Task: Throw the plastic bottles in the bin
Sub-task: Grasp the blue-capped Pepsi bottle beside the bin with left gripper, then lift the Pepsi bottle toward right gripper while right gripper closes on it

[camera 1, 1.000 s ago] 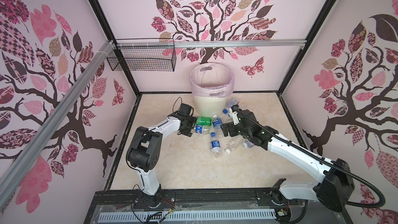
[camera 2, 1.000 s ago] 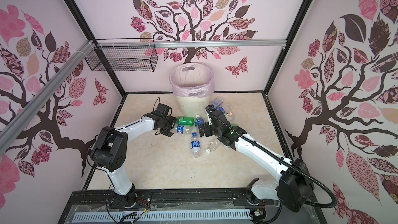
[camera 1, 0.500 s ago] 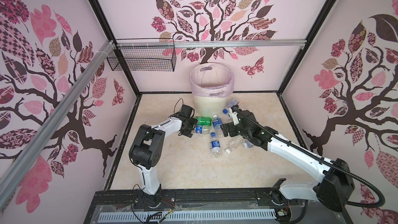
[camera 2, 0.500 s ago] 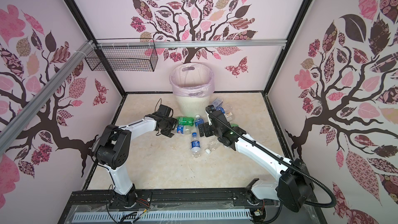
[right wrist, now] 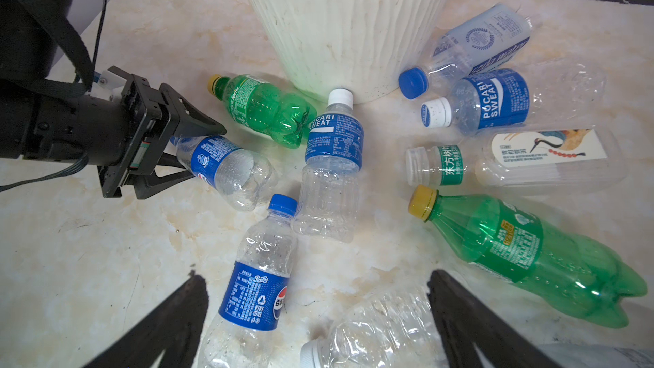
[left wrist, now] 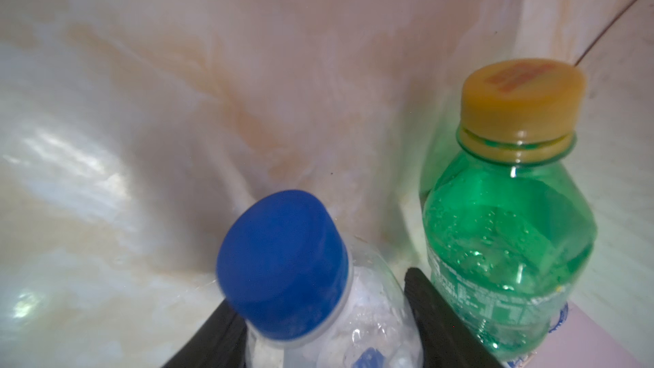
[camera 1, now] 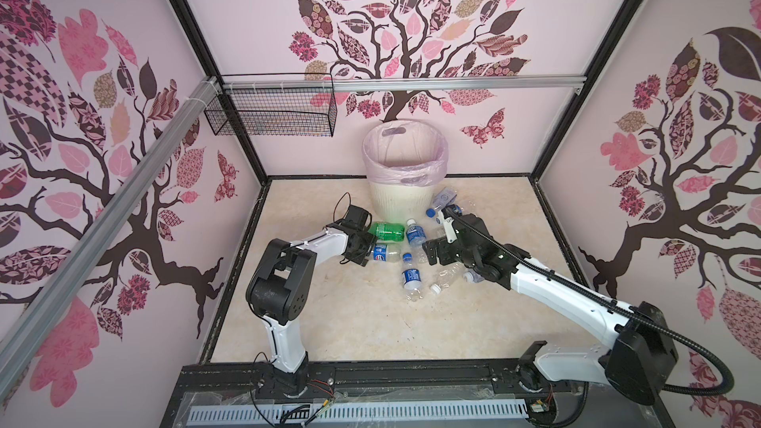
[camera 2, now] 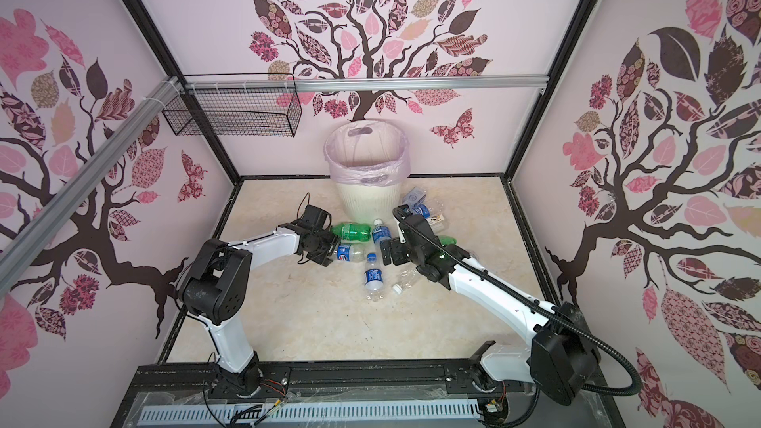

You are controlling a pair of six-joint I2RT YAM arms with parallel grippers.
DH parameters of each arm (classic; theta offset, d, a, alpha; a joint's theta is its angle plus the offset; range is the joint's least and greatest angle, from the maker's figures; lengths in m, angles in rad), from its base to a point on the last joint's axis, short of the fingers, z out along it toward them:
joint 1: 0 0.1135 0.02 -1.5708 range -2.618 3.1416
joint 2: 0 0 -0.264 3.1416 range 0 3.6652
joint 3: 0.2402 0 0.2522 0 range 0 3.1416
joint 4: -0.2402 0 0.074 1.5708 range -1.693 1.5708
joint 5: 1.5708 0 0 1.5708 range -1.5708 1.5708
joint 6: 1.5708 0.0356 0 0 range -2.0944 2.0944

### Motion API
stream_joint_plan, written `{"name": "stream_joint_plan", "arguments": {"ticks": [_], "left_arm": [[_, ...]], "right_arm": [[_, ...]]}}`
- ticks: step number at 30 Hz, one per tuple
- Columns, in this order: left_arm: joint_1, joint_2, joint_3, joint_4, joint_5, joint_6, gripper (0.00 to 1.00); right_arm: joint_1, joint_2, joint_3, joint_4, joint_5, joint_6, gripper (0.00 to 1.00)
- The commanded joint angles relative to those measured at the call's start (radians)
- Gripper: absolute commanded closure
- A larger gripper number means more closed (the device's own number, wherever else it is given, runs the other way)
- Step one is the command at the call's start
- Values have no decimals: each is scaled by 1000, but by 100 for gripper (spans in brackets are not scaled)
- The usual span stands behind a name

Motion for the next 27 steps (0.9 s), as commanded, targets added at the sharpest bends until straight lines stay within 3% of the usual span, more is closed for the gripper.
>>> {"name": "stream_joint_plan", "arguments": {"ticks": [1,19,27], "left_arm": [[-6,-45,-44,-29,-27,50,41],[-6,-322,-68,8,19,478,45],[-32,-402,42,-14,95,704,46]], "right_arm": [[3,-8,14,-2,-9,12,1],[2,-40,73,-22,-137,52,1],[4,-20,138,-10,-248,41,1]]}}
